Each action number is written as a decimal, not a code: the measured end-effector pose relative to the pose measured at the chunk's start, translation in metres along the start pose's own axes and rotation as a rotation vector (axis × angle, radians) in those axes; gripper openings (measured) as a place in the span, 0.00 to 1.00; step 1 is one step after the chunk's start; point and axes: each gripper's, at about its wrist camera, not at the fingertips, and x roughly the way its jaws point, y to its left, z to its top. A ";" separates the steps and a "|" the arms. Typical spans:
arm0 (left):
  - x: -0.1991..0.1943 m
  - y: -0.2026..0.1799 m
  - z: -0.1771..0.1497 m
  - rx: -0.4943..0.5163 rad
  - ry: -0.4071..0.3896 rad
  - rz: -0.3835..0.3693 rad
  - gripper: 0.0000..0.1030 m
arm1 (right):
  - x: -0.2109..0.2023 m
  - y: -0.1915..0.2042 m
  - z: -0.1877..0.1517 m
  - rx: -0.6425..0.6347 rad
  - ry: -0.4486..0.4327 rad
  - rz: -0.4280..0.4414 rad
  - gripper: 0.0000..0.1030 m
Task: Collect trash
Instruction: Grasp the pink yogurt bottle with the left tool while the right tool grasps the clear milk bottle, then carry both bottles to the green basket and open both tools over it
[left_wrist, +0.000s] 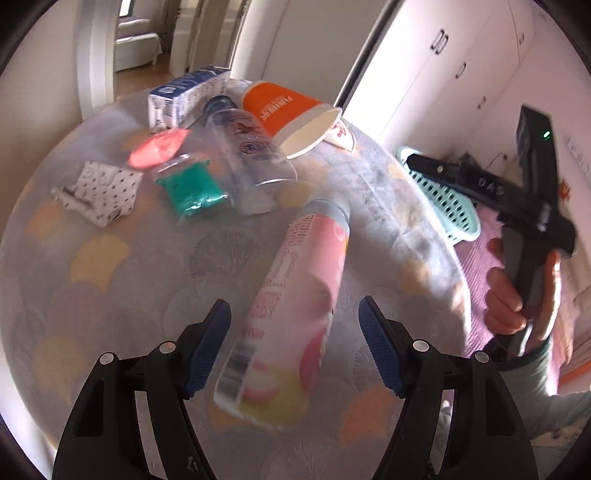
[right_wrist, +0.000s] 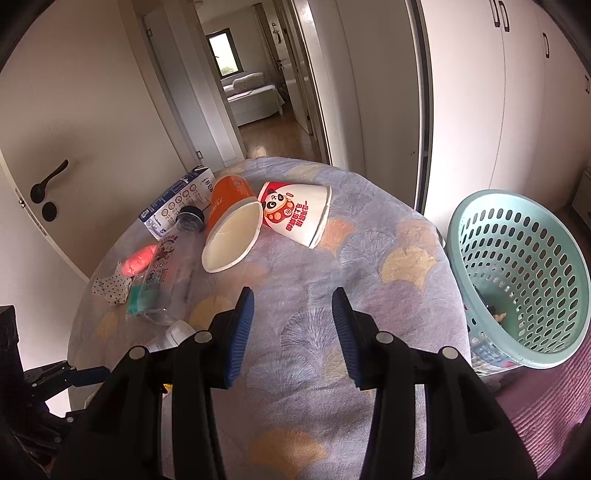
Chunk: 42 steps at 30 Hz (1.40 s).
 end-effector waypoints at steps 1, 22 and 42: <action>0.007 -0.004 0.002 0.009 0.017 0.000 0.68 | -0.001 0.001 0.000 -0.010 0.000 0.000 0.40; -0.012 -0.018 -0.007 -0.028 -0.084 -0.019 0.45 | 0.007 0.029 0.016 -0.074 -0.004 0.052 0.45; -0.079 0.090 -0.004 -0.277 -0.283 0.152 0.45 | 0.105 0.138 0.024 -0.133 0.151 0.116 0.54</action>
